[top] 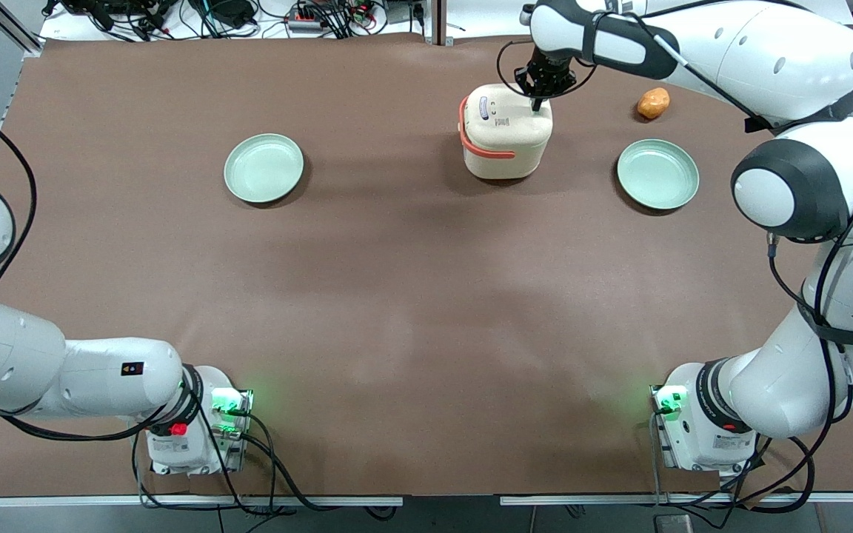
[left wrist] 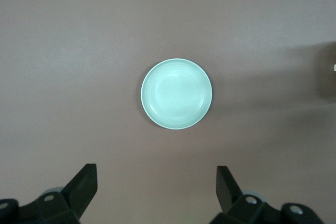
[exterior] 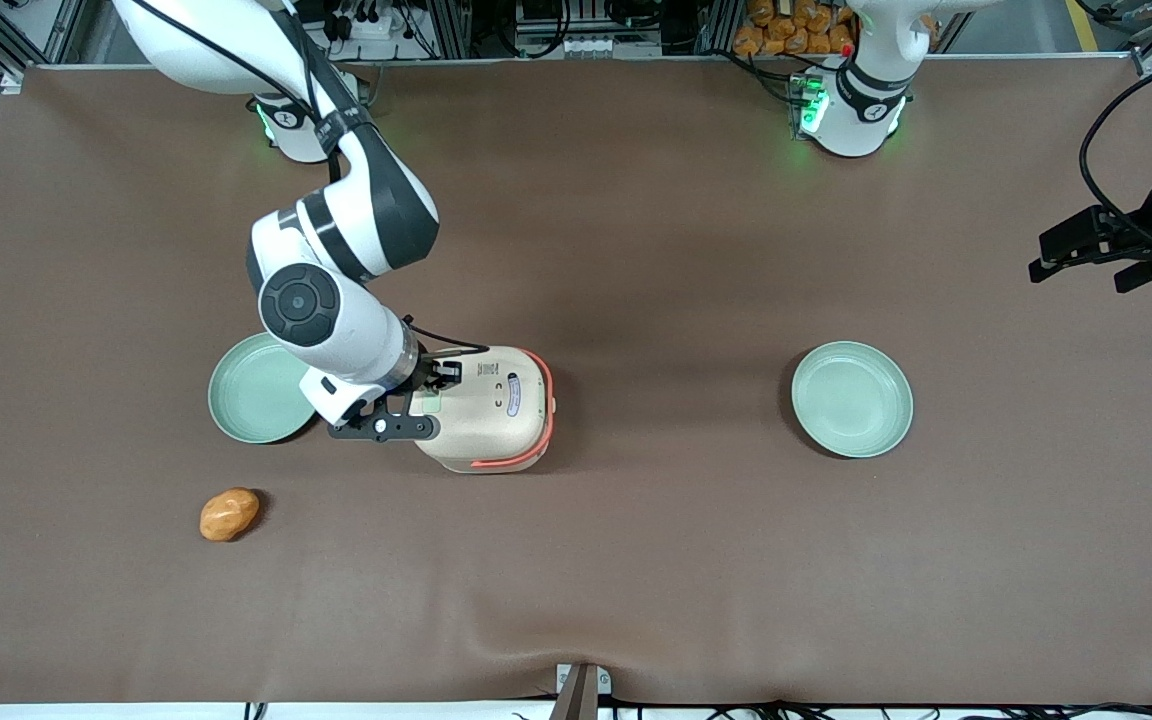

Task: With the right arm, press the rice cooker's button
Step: 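Press the lid button with the right gripper fingertips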

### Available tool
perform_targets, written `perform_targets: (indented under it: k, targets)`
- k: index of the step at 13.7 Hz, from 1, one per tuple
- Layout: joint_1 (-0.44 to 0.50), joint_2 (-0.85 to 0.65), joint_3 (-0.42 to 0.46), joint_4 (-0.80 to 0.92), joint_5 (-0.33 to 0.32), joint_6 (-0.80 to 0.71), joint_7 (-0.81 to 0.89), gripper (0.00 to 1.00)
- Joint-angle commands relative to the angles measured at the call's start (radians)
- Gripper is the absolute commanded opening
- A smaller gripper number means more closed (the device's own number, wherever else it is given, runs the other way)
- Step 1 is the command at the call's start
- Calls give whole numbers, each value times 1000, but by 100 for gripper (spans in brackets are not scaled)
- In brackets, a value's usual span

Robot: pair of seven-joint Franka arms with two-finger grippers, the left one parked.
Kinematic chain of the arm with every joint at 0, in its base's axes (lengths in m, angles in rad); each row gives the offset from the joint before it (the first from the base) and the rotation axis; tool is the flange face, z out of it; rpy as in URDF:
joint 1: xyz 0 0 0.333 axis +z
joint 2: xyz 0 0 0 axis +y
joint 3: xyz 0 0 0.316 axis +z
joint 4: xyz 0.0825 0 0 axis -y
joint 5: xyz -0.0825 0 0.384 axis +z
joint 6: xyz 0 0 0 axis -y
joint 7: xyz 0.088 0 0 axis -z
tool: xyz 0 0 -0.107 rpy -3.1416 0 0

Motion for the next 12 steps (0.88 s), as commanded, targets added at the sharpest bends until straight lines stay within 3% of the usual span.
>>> perform_targets:
  k: [1, 12]
  targets:
    - [4, -9, -5, -44, 10, 47, 12, 0]
    - [1, 14, -6, -90, 6, 87, 11, 0]
